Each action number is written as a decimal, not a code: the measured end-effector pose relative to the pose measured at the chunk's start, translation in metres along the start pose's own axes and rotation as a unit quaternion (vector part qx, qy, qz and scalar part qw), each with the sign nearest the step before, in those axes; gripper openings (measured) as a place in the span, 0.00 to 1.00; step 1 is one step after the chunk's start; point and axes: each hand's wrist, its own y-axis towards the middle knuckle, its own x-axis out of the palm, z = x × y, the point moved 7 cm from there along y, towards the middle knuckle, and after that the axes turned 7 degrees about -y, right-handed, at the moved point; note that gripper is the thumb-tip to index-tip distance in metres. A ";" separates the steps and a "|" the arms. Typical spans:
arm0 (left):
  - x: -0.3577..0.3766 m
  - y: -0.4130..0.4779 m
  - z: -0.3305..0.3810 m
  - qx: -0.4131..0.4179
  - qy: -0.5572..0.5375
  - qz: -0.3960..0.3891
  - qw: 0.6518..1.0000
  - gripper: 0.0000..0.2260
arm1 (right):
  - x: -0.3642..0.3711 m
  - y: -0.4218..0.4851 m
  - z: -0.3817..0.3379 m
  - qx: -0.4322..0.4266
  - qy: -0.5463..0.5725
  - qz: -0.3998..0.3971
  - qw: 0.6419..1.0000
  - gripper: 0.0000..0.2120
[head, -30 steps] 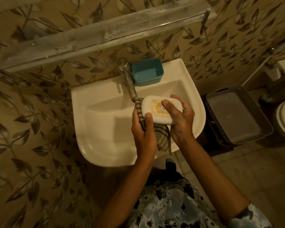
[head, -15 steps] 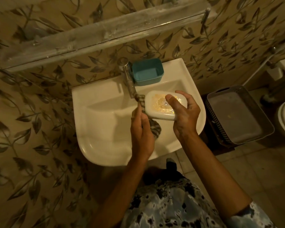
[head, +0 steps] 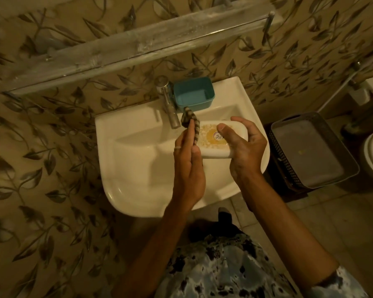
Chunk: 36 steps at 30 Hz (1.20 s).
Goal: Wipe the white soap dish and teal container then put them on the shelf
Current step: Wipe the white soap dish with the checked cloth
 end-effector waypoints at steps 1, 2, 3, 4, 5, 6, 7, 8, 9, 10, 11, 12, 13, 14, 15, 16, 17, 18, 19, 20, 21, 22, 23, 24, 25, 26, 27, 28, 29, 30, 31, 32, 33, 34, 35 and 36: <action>0.002 -0.006 -0.001 0.008 0.009 0.004 1.000 0.21 | -0.001 -0.002 0.002 0.003 0.000 0.008 1.000 0.15; 0.002 -0.010 -0.003 0.008 0.016 0.008 1.000 0.21 | -0.003 -0.005 0.007 0.011 0.001 0.014 1.000 0.15; 0.001 -0.010 -0.004 0.006 0.020 0.011 1.000 0.20 | -0.004 -0.010 0.012 0.023 0.004 0.016 1.000 0.15; -0.002 -0.007 -0.004 -0.001 0.018 0.013 1.000 0.20 | -0.005 -0.013 0.017 0.038 0.007 0.012 0.999 0.14; -0.006 -0.001 -0.005 -0.015 0.012 0.014 1.000 0.19 | -0.005 -0.016 0.021 0.051 0.008 0.000 0.999 0.13; -0.010 0.007 -0.006 -0.037 0.003 0.010 0.999 0.19 | -0.004 -0.017 0.023 0.057 0.004 -0.017 0.998 0.13; -0.014 0.015 -0.007 -0.062 -0.003 0.000 0.998 0.18 | -0.004 -0.017 0.023 0.055 -0.006 -0.036 0.998 0.13; -0.016 0.022 -0.008 -0.083 -0.005 -0.016 0.996 0.18 | -0.003 -0.015 0.020 0.046 -0.017 -0.055 0.997 0.13; -0.016 0.028 -0.008 -0.097 -0.011 -0.038 0.994 0.17 | -0.003 -0.014 0.016 0.034 -0.025 -0.068 0.997 0.13; -0.015 0.031 -0.008 -0.108 -0.025 -0.059 0.992 0.17 | -0.002 -0.013 0.012 0.023 -0.029 -0.073 0.997 0.13; -0.014 0.032 -0.007 -0.115 -0.045 -0.070 0.990 0.17 | -0.002 -0.011 0.009 0.011 -0.031 -0.072 0.997 0.14; -0.012 0.031 -0.007 -0.118 -0.066 -0.068 0.988 0.16 | -0.002 -0.010 0.005 0.000 -0.031 -0.063 0.998 0.14; -0.010 0.027 -0.006 -0.116 -0.083 -0.056 0.988 0.16 | -0.002 -0.008 0.002 -0.005 -0.027 -0.049 0.998 0.14; -0.008 0.020 -0.005 -0.106 -0.094 -0.038 0.989 0.17 | -0.003 -0.007 0.001 -0.004 -0.017 -0.031 0.999 0.14; -0.005 0.012 -0.004 -0.090 -0.099 -0.022 0.991 0.18 | -0.004 -0.005 0.001 0.003 0.001 -0.008 1.000 0.13; -0.002 0.002 -0.002 -0.073 -0.094 -0.007 0.993 0.19 | -0.006 -0.004 0.001 0.012 0.023 0.017 1.000 0.13; 0.001 -0.008 0.000 -0.061 -0.081 0.006 0.995 0.21 | -0.009 -0.003 0.003 0.017 0.037 0.039 0.998 0.13; 0.003 -0.016 0.001 -0.051 -0.065 0.017 0.996 0.22 | -0.011 -0.005 0.004 0.017 0.041 0.056 0.997 0.13; 0.003 -0.019 0.001 -0.045 -0.052 0.025 0.997 0.22 | -0.011 -0.008 0.005 0.015 0.038 0.069 0.997 0.13; 0.002 -0.018 0.000 -0.047 -0.044 0.034 0.997 0.23 | -0.011 -0.014 0.007 0.012 0.030 0.077 0.997 0.14; 0.000 -0.013 -0.002 -0.055 -0.042 0.042 0.997 0.22 | -0.010 -0.020 0.010 0.010 0.019 0.078 0.997 0.14; -0.004 -0.007 -0.002 -0.064 -0.047 0.049 0.996 0.22 | -0.007 -0.027 0.013 0.009 0.012 0.070 0.997 0.14; -0.007 -0.002 -0.001 -0.070 -0.055 0.054 0.995 0.22 | -0.003 -0.032 0.015 0.008 0.011 0.057 0.998 0.14; -0.010 0.004 0.001 -0.074 -0.063 0.057 0.994 0.21 | 0.000 -0.036 0.014 0.005 0.016 0.044 0.999 0.14; -0.013 0.009 0.004 -0.077 -0.067 0.059 0.993 0.21 | 0.002 -0.039 0.012 -0.002 0.021 0.035 0.999 0.14; -0.016 0.014 0.007 -0.078 -0.071 0.057 0.993 0.20 | 0.005 -0.039 0.009 -0.008 0.032 0.024 0.999 0.14; -0.019 0.020 0.010 -0.077 -0.081 0.052 0.992 0.19 | 0.007 -0.040 0.006 -0.007 0.054 0.009 0.998 0.15; -0.022 0.026 0.012 -0.079 -0.099 0.039 0.991 0.18 | 0.009 -0.039 0.004 0.008 0.091 -0.013 0.996 0.16; -0.025 0.033 0.013 -0.083 -0.112 0.019 0.990 0.17 | 0.012 -0.038 0.005 0.035 0.137 -0.042 0.989 0.18; -0.027 0.039 0.017 -0.080 -0.113 -0.006 0.990 0.17 | 0.015 -0.037 0.007 0.070 0.184 -0.074 0.978 0.22; -0.028 0.044 0.023 -0.067 -0.098 -0.034 0.992 0.17 | 0.017 -0.037 0.009 0.105 0.227 -0.105 0.963 0.26; -0.028 0.046 0.030 -0.045 -0.076 -0.063 0.994 0.16 | 0.020 -0.037 0.011 0.134 0.259 -0.134 0.947 0.28; -0.027 0.047 0.037 -0.022 -0.052 -0.087 0.995 0.16 | 0.022 -0.037 0.011 0.157 0.281 -0.161 0.933 0.30; -0.025 0.048 0.044 -0.004 -0.031 -0.106 0.994 0.16 | 0.024 -0.039 0.012 0.177 0.295 -0.184 0.921 0.31; -0.023 0.051 0.048 0.006 -0.012 -0.120 0.993 0.16 | 0.027 -0.041 0.014 0.198 0.301 -0.208 0.909 0.31; -0.022 0.054 0.050 0.007 0.005 -0.135 0.991 0.16 | 0.030 -0.045 0.016 0.218 0.302 -0.237 0.897 0.30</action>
